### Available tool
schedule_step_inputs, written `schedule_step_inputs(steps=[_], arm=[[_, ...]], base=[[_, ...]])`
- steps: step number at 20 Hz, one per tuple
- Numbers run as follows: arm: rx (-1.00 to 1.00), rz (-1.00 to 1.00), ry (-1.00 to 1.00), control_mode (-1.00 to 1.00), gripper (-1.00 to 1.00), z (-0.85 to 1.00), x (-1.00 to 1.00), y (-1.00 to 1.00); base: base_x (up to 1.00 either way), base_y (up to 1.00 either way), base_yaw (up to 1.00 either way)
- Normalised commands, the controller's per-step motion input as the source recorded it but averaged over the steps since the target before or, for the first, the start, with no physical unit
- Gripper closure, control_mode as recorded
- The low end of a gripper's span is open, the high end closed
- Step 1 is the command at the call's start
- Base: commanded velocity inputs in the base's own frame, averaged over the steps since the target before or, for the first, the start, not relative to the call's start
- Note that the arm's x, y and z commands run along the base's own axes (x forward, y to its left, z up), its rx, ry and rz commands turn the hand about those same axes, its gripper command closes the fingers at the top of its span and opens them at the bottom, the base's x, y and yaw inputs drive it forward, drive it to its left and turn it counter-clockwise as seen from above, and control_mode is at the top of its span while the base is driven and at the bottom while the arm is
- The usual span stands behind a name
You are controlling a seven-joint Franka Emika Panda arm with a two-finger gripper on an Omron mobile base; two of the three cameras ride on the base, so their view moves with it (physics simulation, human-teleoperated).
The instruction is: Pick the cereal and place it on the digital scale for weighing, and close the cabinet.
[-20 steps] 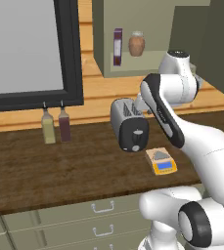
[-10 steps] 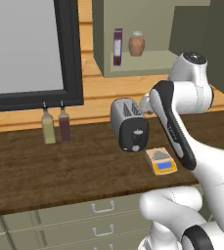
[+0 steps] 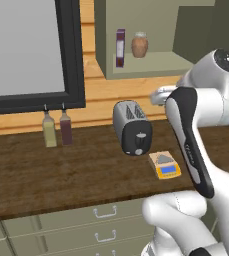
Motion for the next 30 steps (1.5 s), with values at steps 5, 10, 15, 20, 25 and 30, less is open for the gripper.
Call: schedule_step_inputs(steps=[5,10,15,20,25,30], arm=[[0.03,0.0,-0.14,-1.0,-1.0,0.79,-0.23,0.0],[0.06,0.0,-0.19,-1.0,-1.0,0.62,-0.08,0.0],[0.0,0.0,-0.2,-1.0,-1.0,0.27,0.01,0.0],[0.0,0.0,-0.17,-1.0,-1.0,0.22,0.18,0.0],[0.0,0.0,-0.11,-1.0,-1.0,0.21,0.21,0.01],[0.07,0.08,-0.07,-1.0,-1.0,0.33,0.04,0.04]], base=[[0.0,0.0,0.0],[0.0,0.0,0.0],[0.0,0.0,0.0],[0.0,0.0,0.0],[0.0,0.0,0.0],[0.0,0.0,0.0]])
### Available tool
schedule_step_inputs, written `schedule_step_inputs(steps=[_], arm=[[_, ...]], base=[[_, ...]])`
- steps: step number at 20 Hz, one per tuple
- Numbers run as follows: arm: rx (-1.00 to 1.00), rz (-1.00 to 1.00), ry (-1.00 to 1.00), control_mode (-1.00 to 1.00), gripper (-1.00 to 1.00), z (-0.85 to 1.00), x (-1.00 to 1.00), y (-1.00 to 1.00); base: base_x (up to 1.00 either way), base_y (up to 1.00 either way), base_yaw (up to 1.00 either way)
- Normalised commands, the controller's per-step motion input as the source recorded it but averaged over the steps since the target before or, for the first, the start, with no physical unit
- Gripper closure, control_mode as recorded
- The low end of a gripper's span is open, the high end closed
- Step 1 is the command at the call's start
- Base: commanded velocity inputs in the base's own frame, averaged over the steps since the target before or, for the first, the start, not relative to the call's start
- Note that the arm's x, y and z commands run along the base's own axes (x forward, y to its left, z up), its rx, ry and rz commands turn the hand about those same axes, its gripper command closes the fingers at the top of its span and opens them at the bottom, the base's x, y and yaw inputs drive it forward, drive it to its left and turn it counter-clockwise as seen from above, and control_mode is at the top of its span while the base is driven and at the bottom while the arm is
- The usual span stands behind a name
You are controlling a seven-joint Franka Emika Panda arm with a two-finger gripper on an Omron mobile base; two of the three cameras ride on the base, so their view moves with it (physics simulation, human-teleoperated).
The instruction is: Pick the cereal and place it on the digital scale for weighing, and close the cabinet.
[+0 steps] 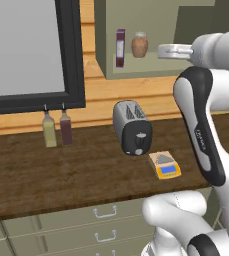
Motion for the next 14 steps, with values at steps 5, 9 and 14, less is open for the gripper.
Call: schedule_step_inputs(steps=[5,9,14], arm=[[0.09,0.08,0.0,-1.0,-1.0,0.14,0.04,0.12],[0.0,0.06,0.16,-1.0,-1.0,0.0,0.14,0.19],[0.0,0.01,0.03,-1.0,-1.0,-0.01,0.19,0.15]], base=[[0.0,0.0,0.0],[0.0,0.0,0.0],[0.0,0.0,0.0]])
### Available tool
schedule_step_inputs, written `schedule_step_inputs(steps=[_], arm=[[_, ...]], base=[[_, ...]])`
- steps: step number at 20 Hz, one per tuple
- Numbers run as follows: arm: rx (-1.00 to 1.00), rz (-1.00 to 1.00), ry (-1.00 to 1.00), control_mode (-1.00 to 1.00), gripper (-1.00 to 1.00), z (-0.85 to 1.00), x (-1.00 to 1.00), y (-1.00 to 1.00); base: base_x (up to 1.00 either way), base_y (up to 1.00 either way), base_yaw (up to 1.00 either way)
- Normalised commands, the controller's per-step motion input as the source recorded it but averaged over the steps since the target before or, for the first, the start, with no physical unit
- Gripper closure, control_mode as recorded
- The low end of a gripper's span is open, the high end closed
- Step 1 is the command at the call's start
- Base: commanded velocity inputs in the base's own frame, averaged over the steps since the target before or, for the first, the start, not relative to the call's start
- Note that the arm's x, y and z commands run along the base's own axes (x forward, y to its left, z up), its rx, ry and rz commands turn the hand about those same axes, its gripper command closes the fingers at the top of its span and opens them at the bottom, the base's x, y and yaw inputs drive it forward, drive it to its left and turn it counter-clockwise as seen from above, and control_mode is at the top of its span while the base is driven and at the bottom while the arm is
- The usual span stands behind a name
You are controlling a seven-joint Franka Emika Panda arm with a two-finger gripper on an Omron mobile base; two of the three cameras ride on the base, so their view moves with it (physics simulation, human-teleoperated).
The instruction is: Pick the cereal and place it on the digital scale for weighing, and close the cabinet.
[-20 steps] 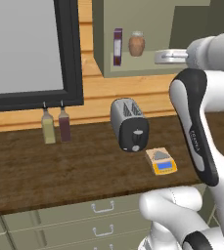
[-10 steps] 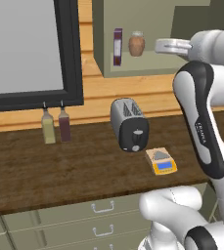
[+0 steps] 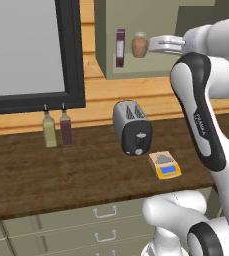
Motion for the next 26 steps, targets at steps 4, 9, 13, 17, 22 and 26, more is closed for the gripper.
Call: schedule_step_inputs(steps=[4,9,13,17,22,26], arm=[[0.04,0.01,-0.21,-1.0,-1.0,-0.13,0.17,0.0],[0.02,0.05,-0.01,-1.0,-1.0,-0.09,0.53,0.0],[0.0,0.06,0.08,-1.0,-1.0,-0.04,0.56,0.0],[0.0,0.03,0.1,-1.0,-1.0,0.0,0.5,0.0],[0.0,0.0,0.09,-1.0,-1.0,0.0,0.39,0.04],[0.0,0.0,0.06,-1.0,-1.0,0.0,0.38,0.03]], base=[[0.0,0.0,0.0],[0.0,0.0,0.0],[0.0,0.0,0.0],[0.0,0.0,0.0],[0.0,0.0,0.0],[0.0,0.0,0.0]])
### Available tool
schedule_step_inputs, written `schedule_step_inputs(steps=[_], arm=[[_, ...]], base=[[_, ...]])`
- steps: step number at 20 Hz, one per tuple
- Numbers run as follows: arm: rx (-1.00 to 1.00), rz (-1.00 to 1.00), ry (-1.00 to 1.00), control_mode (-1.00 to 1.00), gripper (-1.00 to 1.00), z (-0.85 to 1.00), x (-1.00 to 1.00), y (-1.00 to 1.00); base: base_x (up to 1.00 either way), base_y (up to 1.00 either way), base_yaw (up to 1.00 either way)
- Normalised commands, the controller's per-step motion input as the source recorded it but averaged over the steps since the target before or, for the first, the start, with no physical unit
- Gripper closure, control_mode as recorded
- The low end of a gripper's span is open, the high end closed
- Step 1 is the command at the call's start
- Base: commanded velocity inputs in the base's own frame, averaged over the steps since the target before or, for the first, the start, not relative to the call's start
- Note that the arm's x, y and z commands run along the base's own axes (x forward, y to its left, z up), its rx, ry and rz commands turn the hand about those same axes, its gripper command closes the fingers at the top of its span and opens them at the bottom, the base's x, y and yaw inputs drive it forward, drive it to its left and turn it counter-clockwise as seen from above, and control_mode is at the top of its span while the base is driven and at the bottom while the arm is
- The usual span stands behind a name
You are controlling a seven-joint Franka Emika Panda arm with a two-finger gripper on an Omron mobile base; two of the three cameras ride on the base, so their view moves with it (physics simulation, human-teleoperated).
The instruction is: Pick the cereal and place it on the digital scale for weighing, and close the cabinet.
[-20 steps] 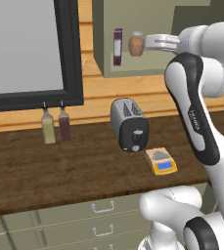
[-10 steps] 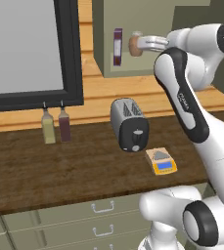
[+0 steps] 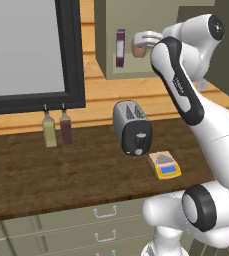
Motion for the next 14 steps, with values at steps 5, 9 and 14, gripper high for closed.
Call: schedule_step_inputs(steps=[5,9,14], arm=[[0.0,0.0,0.02,-1.0,-1.0,-0.01,0.41,0.0],[0.0,0.0,-0.01,-1.0,-1.0,-0.09,0.34,0.01],[0.0,0.0,-0.01,-1.0,-1.0,-0.16,0.26,0.08]], base=[[0.0,0.0,0.0],[0.0,0.0,0.0],[0.0,0.0,0.0]])
